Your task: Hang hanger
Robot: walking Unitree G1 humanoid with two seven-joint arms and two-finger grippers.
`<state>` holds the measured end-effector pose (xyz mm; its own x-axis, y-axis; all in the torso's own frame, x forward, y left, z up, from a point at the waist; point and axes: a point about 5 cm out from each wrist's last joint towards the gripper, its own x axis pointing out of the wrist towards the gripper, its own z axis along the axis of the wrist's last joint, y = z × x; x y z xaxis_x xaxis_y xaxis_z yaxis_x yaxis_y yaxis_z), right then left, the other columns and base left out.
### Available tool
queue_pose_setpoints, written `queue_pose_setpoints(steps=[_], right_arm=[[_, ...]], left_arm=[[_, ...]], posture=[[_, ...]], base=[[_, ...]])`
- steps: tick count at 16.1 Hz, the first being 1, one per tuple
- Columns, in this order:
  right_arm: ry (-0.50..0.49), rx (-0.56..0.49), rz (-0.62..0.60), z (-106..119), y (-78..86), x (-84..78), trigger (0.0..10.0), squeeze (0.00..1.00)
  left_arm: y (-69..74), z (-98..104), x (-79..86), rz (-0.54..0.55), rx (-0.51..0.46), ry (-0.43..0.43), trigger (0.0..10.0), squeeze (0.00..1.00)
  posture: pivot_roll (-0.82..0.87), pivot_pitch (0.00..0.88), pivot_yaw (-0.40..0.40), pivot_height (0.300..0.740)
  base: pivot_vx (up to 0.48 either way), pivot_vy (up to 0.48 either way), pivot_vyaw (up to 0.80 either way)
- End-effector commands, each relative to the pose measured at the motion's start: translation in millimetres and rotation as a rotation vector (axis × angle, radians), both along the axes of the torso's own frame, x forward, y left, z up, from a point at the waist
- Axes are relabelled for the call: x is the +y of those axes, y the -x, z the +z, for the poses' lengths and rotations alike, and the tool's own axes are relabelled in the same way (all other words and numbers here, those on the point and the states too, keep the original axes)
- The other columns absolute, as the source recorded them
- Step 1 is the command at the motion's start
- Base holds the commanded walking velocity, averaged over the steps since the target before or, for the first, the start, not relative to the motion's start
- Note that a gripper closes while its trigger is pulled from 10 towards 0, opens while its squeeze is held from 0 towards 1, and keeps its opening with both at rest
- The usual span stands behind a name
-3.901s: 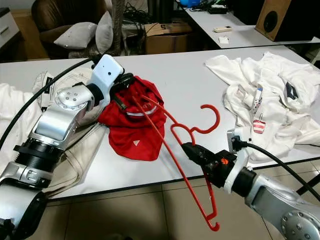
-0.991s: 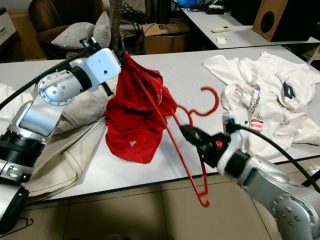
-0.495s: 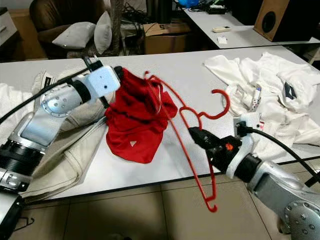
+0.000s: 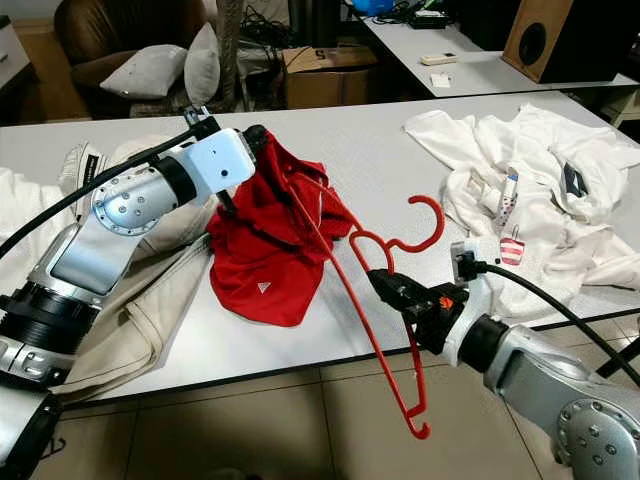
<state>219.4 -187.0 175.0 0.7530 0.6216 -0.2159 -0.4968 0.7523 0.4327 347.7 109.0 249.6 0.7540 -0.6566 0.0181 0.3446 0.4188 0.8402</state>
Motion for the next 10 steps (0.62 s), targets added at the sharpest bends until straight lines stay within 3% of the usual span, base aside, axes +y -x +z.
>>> queue_pose_setpoints(steps=[1, 3, 5, 6, 8, 10], right_arm=[[0.010, 0.023, -0.023, -3, -3.1, -2.1, 10.0, 0.00], [0.003, 0.025, -0.028, -3, -7.1, -1.5, 10.0, 0.00], [-0.011, 0.038, -0.022, -4, -13.9, 2.2, 10.0, 0.00], [-0.011, 0.051, -0.018, -7, -16.7, 3.3, 10.0, 0.00], [-0.025, 0.077, -0.002, -12, -20.0, 7.3, 10.0, 0.00], [-0.015, 0.132, 0.019, -23, -24.0, 14.1, 10.0, 0.00]], left_arm=[[8.2, 2, -7.7, -0.079, -0.005, -0.013, 0.0, 0.00], [15.0, -5, -12.6, -0.140, 0.024, -0.053, 0.0, 0.00], [30.8, -13, -23.2, -0.291, 0.081, -0.078, 0.0, 0.00], [33.8, -14, -24.8, -0.317, 0.087, -0.085, 0.0, 0.00], [35.3, -14, -25.4, -0.332, 0.078, -0.087, 0.0, 0.00], [46.9, -9, -33.3, -0.444, 0.088, -0.061, 0.0, 0.00]], posture=[[0.01, 0.000, 0.015, 0.740], [0.01, 0.000, 0.016, 0.740], [0.02, 0.000, 0.008, 0.740], [0.02, 0.000, 0.004, 0.740], [0.02, 0.000, -0.001, 0.740], [0.02, 0.000, -0.006, 0.740]], base=[[0.000, 0.000, 0.00], [0.000, 0.000, 0.00], [0.000, 0.000, 0.00], [0.000, 0.000, 0.00], [0.000, 0.000, 0.00], [0.000, 0.000, 0.00]])
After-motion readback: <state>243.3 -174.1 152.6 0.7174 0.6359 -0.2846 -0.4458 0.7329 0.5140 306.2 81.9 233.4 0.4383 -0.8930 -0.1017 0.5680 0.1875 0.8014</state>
